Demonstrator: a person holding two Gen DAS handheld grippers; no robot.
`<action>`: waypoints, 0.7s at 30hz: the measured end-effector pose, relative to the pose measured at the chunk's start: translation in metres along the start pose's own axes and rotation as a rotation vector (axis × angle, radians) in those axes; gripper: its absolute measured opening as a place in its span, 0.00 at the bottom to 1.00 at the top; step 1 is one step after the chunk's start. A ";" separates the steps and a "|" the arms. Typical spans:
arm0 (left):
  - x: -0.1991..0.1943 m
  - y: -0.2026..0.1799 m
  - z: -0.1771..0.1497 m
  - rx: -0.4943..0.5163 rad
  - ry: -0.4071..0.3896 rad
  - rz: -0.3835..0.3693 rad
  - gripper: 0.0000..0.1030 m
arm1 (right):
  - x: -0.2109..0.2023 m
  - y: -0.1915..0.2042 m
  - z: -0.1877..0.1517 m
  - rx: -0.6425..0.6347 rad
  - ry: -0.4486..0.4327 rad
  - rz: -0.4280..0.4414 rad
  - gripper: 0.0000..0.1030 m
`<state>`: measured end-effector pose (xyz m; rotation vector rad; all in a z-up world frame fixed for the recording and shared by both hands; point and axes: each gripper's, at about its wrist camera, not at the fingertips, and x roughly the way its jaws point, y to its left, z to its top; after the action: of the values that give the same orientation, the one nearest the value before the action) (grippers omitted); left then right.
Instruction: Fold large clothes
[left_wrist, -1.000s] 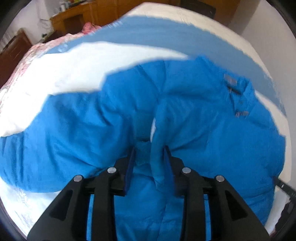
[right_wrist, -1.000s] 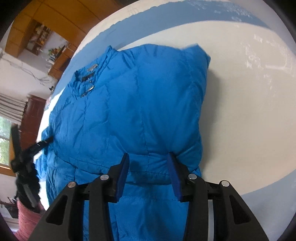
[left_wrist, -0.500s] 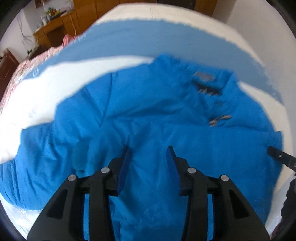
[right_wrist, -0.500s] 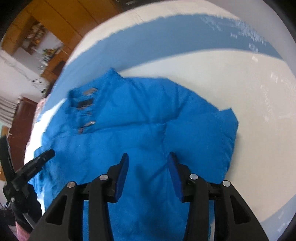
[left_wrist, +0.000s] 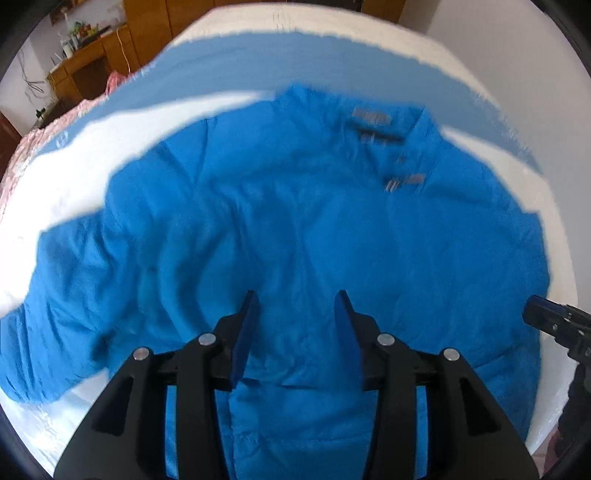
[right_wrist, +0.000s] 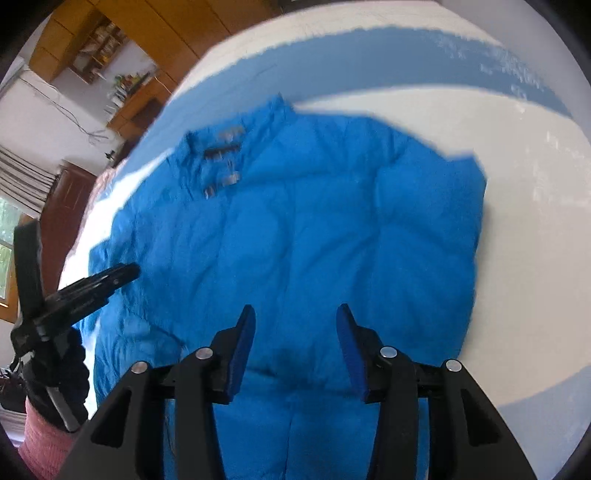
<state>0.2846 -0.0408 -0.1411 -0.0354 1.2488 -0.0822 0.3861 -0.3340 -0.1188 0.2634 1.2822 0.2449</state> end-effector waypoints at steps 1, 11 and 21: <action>0.007 0.003 -0.002 -0.005 0.011 -0.004 0.41 | 0.007 -0.001 -0.001 0.003 0.013 -0.017 0.44; -0.032 0.032 -0.013 -0.060 -0.035 -0.066 0.51 | -0.016 0.000 -0.009 0.034 -0.040 0.045 0.48; -0.109 0.241 -0.120 -0.453 -0.057 0.233 0.58 | -0.053 0.017 -0.031 0.011 -0.068 0.059 0.54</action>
<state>0.1469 0.2103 -0.0930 -0.2815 1.1859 0.4025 0.3413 -0.3331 -0.0736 0.3173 1.2095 0.2771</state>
